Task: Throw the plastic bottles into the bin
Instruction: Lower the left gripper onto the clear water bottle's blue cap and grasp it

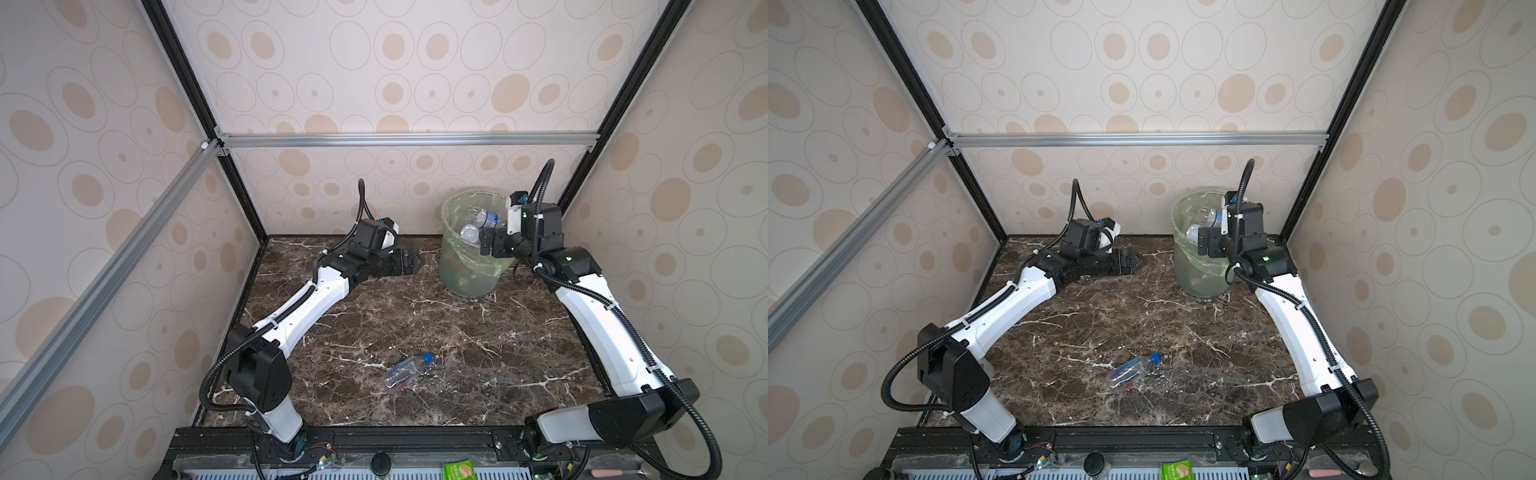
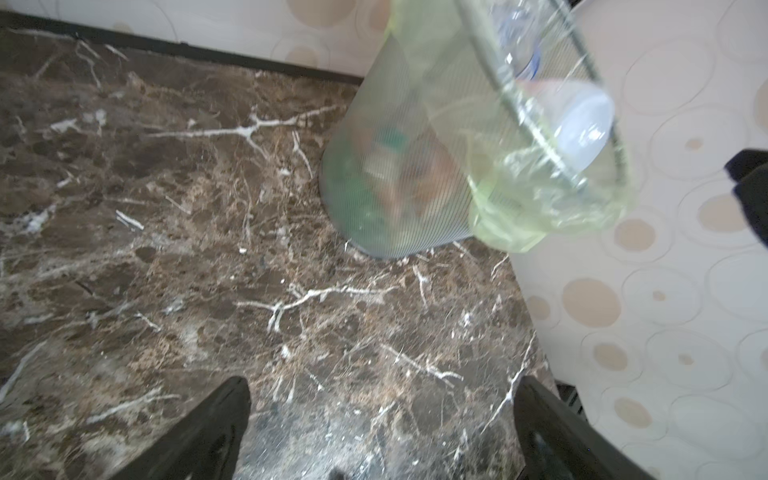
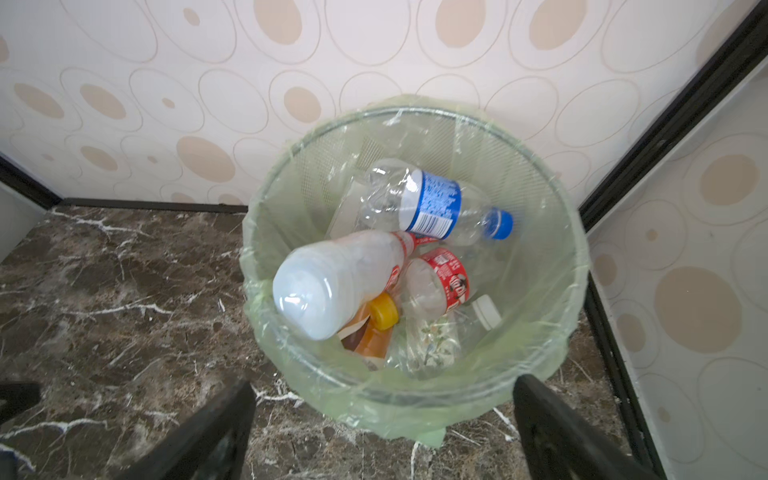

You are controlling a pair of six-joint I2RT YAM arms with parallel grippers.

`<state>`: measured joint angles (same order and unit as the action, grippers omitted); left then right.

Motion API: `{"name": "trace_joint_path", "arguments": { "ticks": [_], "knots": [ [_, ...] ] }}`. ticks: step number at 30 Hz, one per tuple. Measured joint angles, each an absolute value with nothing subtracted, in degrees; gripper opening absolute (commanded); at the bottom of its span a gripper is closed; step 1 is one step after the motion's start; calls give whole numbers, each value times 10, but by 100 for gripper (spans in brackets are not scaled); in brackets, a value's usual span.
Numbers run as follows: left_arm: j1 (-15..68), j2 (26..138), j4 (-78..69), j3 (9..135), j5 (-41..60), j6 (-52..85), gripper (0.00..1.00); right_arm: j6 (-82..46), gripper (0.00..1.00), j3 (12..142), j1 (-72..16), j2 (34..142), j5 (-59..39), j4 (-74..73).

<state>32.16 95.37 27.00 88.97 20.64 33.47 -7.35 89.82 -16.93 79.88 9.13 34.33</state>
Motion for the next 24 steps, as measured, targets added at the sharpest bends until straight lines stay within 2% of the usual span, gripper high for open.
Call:
{"name": "trace_joint_path", "arguments": {
  "ticks": [10, 24],
  "knots": [
    [392, 934, 356, 807, 178, 269, 99, -95, 100, 773, -238, 729, 89, 330],
    [528, 898, 385, 688, 89, 226, 99, -122, 100, 690, -242, 628, 99, 332]
  ]
}}
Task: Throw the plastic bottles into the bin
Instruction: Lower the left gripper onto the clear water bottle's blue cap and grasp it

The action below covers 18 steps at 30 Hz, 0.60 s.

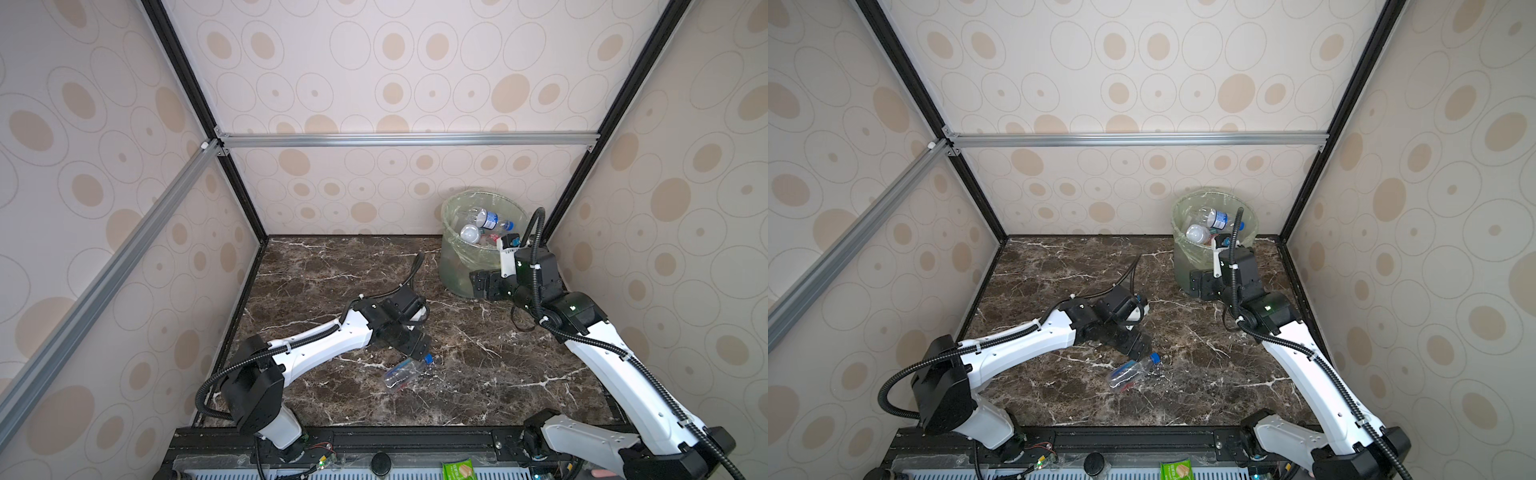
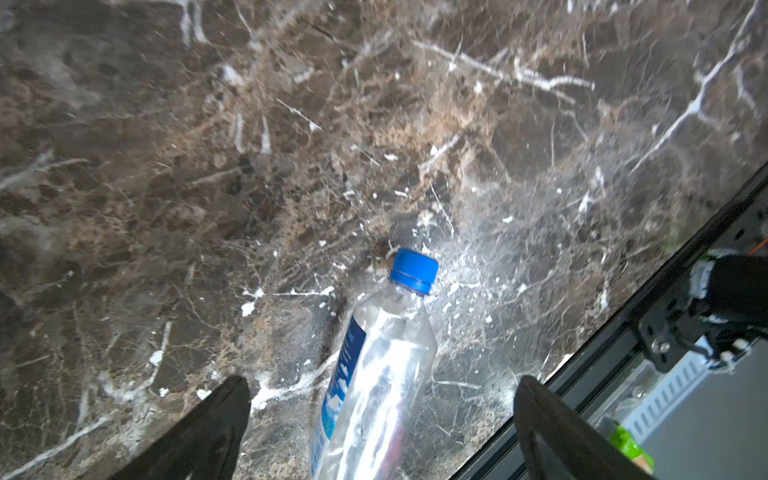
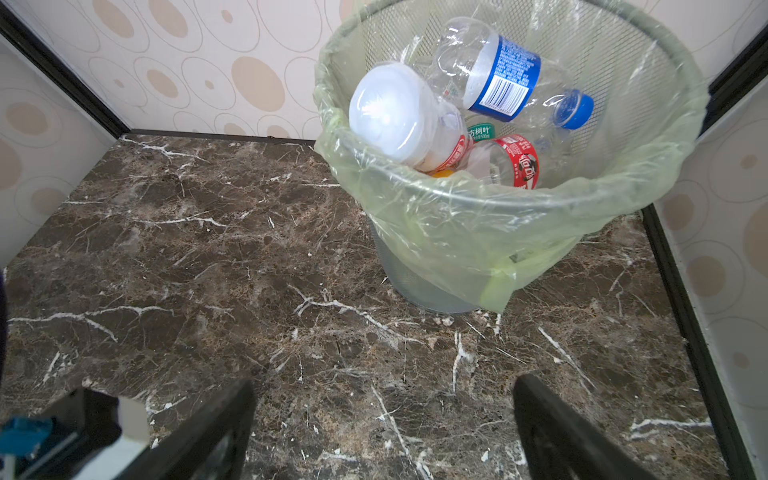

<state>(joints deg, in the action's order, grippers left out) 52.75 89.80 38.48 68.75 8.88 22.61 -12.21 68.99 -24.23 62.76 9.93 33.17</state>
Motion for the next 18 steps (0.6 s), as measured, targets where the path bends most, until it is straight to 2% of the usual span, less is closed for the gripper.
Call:
{"name": "trace_joint_path", "arguments": {
  "ticks": [7, 18],
  "knots": [
    [571, 917, 388, 669, 39, 220, 99, -126, 100, 669, -242, 608, 102, 341],
    [587, 966, 377, 639, 13, 220, 97, -128, 100, 665, -242, 602, 101, 343]
  ]
}}
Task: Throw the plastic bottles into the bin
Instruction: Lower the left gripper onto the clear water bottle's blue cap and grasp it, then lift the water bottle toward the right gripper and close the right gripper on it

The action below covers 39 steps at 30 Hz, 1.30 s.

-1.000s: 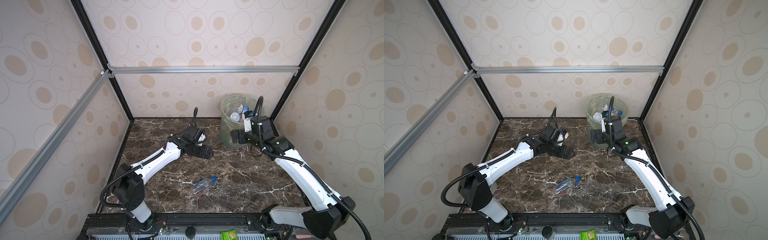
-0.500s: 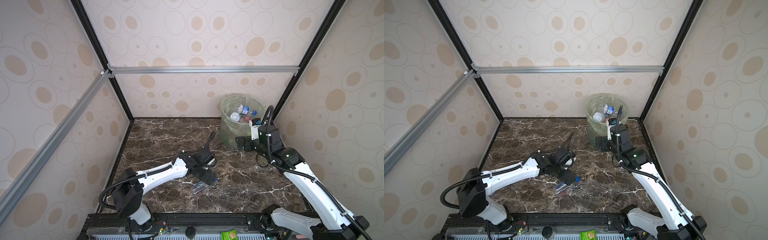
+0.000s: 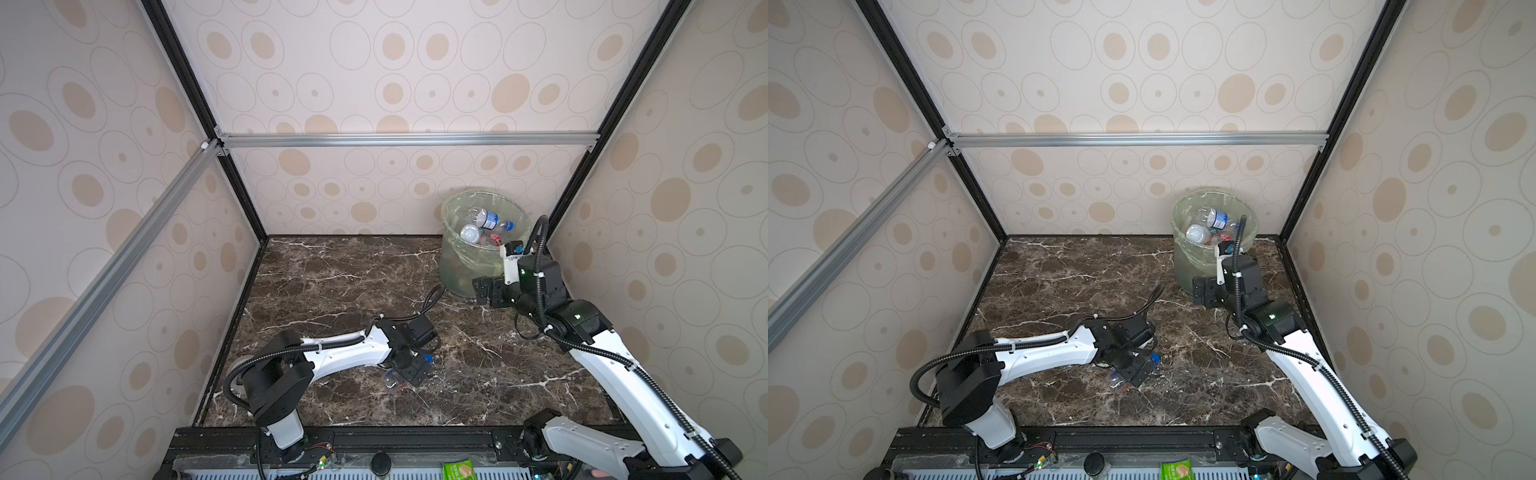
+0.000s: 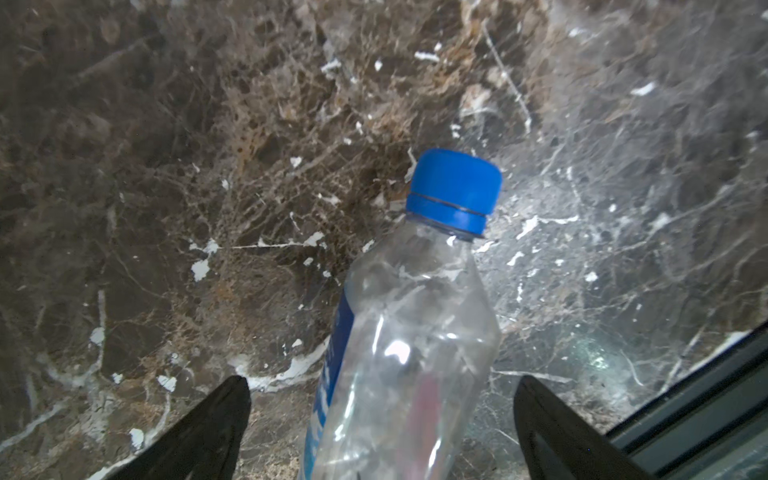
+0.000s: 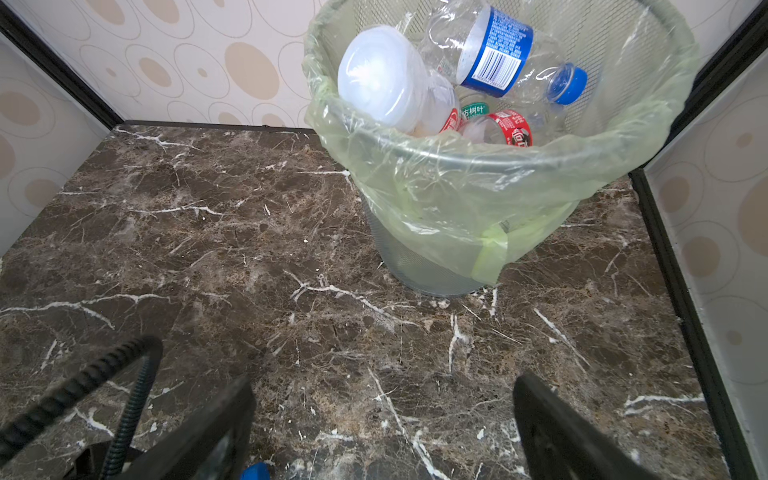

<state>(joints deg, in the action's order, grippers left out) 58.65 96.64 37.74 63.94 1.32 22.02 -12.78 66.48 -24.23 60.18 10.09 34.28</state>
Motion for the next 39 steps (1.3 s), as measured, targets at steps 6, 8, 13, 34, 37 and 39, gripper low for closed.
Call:
{"name": "trace_joint_path", "arguments": {
  "ticks": [6, 8, 13, 34, 37, 39],
  "knots": [
    [587, 990, 369, 639, 6, 218, 73, -127, 100, 661, -242, 601, 101, 342],
    [587, 994, 368, 639, 6, 214, 63, -126, 100, 660, -242, 601, 102, 342],
    [585, 994, 366, 639, 9, 210, 52, -126, 99, 653, -242, 597, 106, 338],
    [416, 908, 212, 783, 48, 197, 51, -178, 100, 684, -241, 651, 28, 305],
    [415, 908, 168, 805, 51, 192, 52, -197, 100, 723, -240, 687, 10, 294],
    [415, 908, 149, 813, 55, 190, 53, -209, 100, 759, -236, 714, -6, 286]
  ]
}}
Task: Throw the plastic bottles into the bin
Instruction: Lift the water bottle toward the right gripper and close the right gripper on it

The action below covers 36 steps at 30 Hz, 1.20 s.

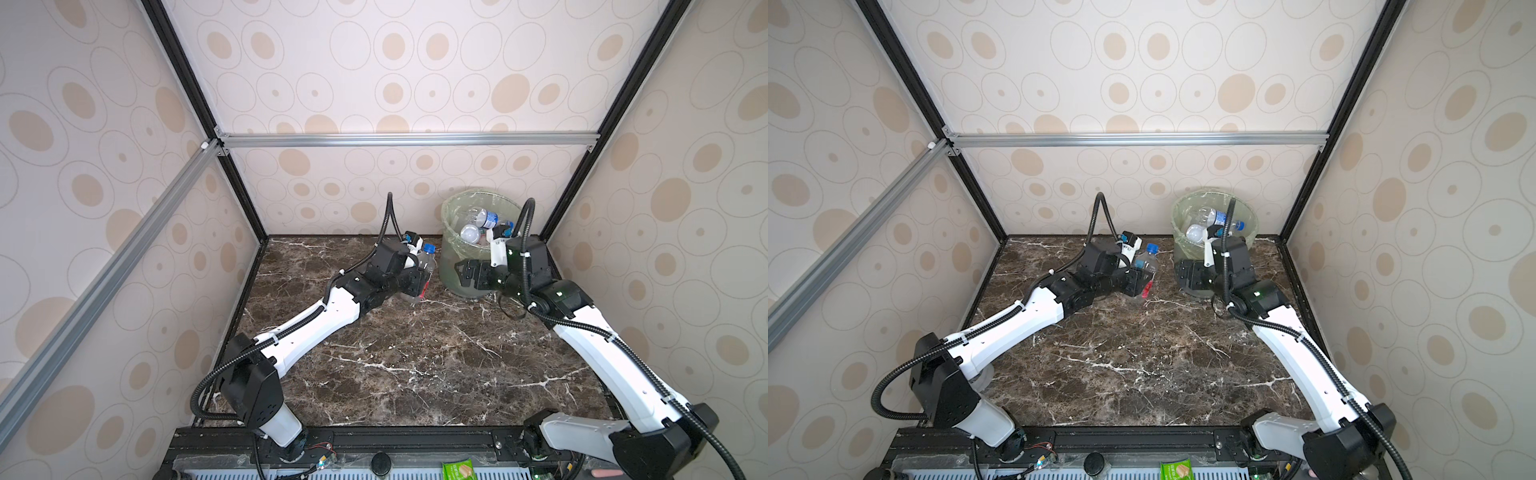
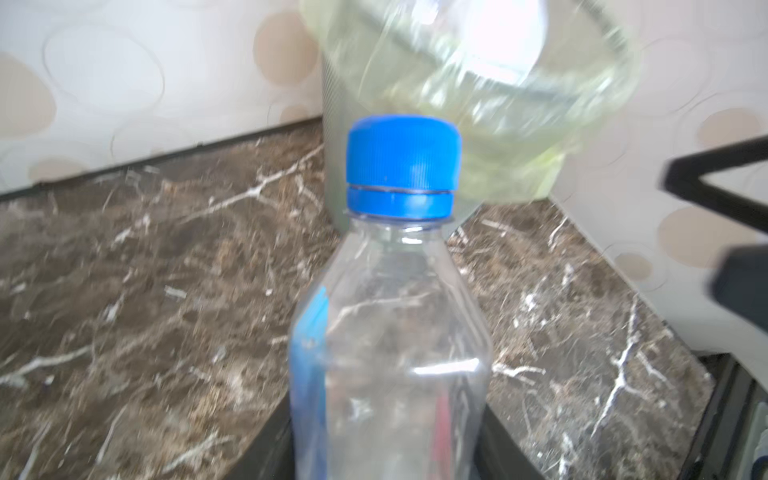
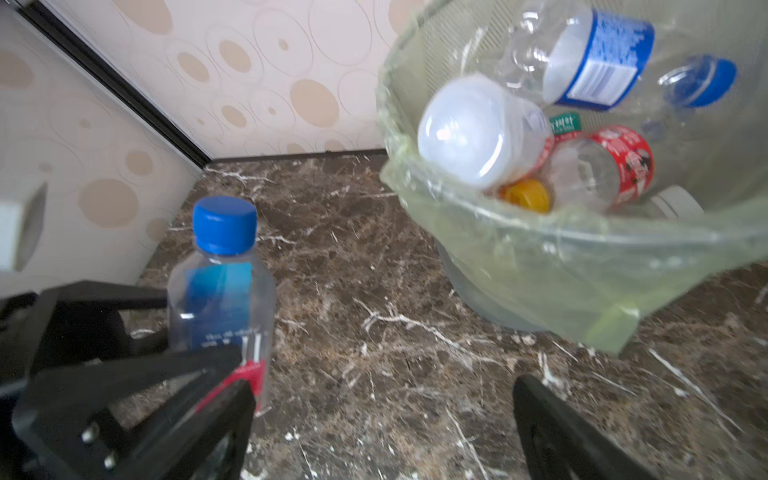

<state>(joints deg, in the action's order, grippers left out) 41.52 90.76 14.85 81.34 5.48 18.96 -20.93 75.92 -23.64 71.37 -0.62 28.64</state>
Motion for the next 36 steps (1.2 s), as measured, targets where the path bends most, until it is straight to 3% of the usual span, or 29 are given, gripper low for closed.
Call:
{"name": "trace_joint_path", "arguments": {
  "ticks": [6, 10, 14, 27, 36],
  "knots": [
    [414, 908, 115, 835, 62, 180, 54, -247, 99, 893, -210, 803, -61, 263],
    [411, 916, 105, 856, 66, 176, 54, -264, 90, 955, -209, 855, -96, 253],
    [404, 934, 98, 878, 74, 173, 54, -278, 82, 965, -209, 878, -128, 248],
    [396, 975, 81, 910, 114, 180, 54, -293, 70, 970, -212, 893, -180, 240],
    [396, 975, 74, 910, 128, 191, 56, -303, 39, 987, -214, 924, -187, 230]
  ]
}}
